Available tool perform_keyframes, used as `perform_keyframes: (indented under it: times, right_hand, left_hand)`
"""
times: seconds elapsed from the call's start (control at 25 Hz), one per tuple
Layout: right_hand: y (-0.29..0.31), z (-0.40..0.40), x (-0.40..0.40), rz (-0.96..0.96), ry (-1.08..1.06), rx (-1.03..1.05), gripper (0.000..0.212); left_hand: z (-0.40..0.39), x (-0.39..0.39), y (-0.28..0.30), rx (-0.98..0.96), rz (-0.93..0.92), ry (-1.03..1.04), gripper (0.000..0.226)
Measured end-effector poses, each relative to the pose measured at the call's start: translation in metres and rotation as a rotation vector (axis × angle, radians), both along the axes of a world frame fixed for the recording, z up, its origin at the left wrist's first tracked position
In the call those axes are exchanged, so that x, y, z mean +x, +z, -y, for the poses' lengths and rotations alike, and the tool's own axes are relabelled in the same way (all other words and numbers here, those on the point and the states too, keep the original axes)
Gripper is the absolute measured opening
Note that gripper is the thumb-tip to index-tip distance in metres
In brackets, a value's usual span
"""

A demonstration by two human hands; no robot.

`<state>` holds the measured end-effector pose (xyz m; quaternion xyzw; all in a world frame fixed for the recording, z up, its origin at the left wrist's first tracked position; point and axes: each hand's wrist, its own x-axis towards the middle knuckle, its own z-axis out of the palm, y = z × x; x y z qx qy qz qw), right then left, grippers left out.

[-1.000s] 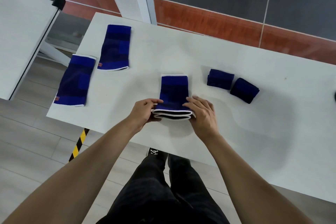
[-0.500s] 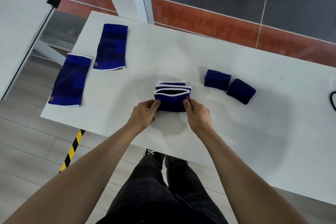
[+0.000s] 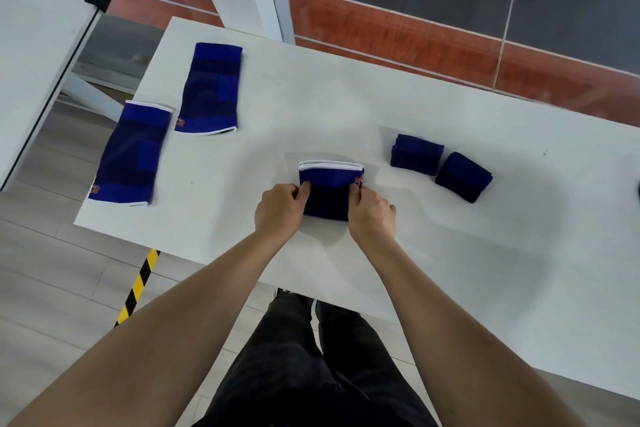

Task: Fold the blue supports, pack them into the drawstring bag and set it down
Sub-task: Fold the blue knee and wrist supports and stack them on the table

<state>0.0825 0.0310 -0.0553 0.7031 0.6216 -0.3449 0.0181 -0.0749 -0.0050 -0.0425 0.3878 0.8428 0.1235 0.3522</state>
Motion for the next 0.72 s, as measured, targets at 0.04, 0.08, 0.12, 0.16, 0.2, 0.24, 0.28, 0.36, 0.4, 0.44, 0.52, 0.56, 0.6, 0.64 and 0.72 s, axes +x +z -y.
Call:
perform_keyframes:
  times: [0.04,0.08,0.12,0.16,0.2,0.24,0.28,0.36,0.4,0.44,0.52,0.56,0.6,0.64,0.72]
  right_hand:
    - [-0.001,-0.003,-0.002,0.014,-0.007,-0.001,0.046]
    - [-0.002,-0.005,-0.004,0.03,-0.012,0.0,0.046]
    - [-0.002,-0.006,-0.006,0.048,-0.017,0.002,0.046]
    - [-0.003,-0.005,-0.007,0.064,-0.025,0.008,0.045]
    - [-0.003,-0.003,-0.008,0.077,-0.042,0.019,0.043]
    - [-0.004,0.0,-0.008,0.082,-0.068,0.041,0.04]
    - [-0.004,0.003,-0.008,0.077,-0.095,0.085,0.034]
    - [-0.005,0.006,-0.005,0.085,-0.084,0.276,0.017]
    - [-0.006,0.006,-0.002,0.099,-0.025,0.396,0.015]
    - [-0.008,0.007,0.001,0.099,0.06,0.506,0.02]
    - [-0.013,0.011,0.007,0.049,0.257,0.625,0.041]
    - [-0.015,0.015,0.009,0.048,0.323,0.618,0.049]
    - [-0.017,0.018,0.012,0.064,0.358,0.578,0.055]
    - [-0.019,0.02,0.014,0.085,0.377,0.53,0.059]
    - [-0.023,0.017,0.015,0.13,0.41,0.466,0.061]
  left_hand:
    - [-0.001,0.001,0.0,0.037,-0.066,-0.004,0.042]
    - [0.0,0.001,0.0,0.139,-0.15,-0.035,0.032]
    - [0.002,0.002,-0.002,0.278,-0.246,-0.115,0.023]
    - [0.005,0.003,-0.005,0.396,-0.341,-0.25,0.02]
    - [0.008,0.004,-0.011,0.459,-0.424,-0.411,0.026]
    - [0.011,0.004,-0.017,0.47,-0.491,-0.552,0.033]
    - [0.012,0.003,-0.022,0.439,-0.54,-0.624,0.04]
    - [0.014,0.003,-0.027,0.332,-0.562,-0.618,0.048]
    - [0.013,0.002,-0.028,0.275,-0.549,-0.604,0.052]
    - [0.013,0.003,-0.028,0.22,-0.531,-0.597,0.056]
    - [0.012,0.005,-0.029,0.148,-0.502,-0.58,0.06]
    - [0.011,0.006,-0.03,0.144,-0.498,-0.578,0.061]
    - [0.01,0.008,-0.031,0.145,-0.5,-0.584,0.061]
    - [0.01,0.008,-0.032,0.135,-0.502,-0.594,0.061]
    - [0.006,0.007,-0.033,0.083,-0.49,-0.612,0.061]
